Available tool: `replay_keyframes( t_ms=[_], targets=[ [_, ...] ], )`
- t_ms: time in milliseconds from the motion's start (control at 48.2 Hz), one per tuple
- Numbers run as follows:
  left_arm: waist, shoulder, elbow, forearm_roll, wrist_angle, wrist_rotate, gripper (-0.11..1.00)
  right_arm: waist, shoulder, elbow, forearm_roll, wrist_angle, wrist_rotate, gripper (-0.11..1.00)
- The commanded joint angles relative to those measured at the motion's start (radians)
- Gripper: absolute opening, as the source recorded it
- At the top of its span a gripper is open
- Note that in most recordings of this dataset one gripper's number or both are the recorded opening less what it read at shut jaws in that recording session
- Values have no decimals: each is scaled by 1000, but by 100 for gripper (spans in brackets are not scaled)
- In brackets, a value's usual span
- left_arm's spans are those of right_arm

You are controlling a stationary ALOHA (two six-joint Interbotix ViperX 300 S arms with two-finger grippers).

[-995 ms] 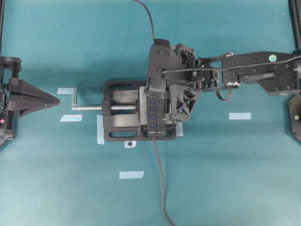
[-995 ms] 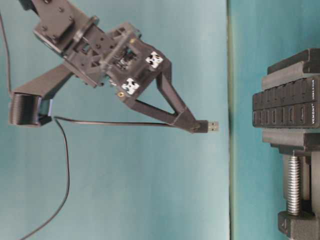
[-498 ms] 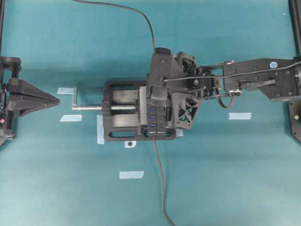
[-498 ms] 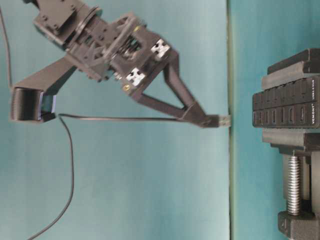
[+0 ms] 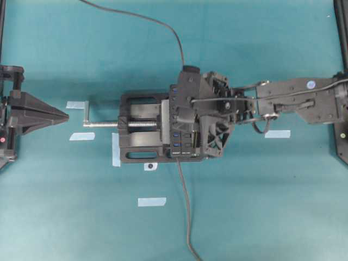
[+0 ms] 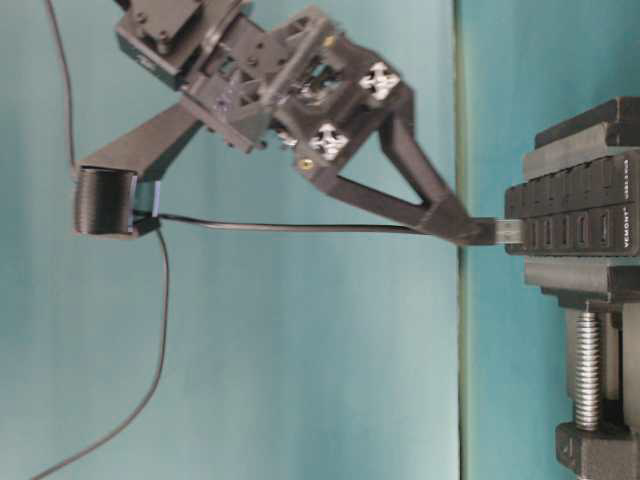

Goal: Insert the USB into the second port from the front of the fixed hub.

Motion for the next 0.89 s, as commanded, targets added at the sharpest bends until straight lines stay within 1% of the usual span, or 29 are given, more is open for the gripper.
replay_keyframes(
  t_ms=[0, 187, 456, 871],
  targets=[
    [-2, 5, -17, 0, -5, -2, 0, 11, -3, -8, 2, -14, 12, 6],
    [-2, 5, -17, 2, -5, -2, 0, 12, 17, -8, 2, -21, 12, 6],
    [0, 5, -17, 2, -5, -26, 0, 12, 29, -8, 2, -21, 12, 6],
    [-2, 5, -15, 2, -5, -28, 0, 12, 49, -8, 2, -21, 12, 6]
  ],
)
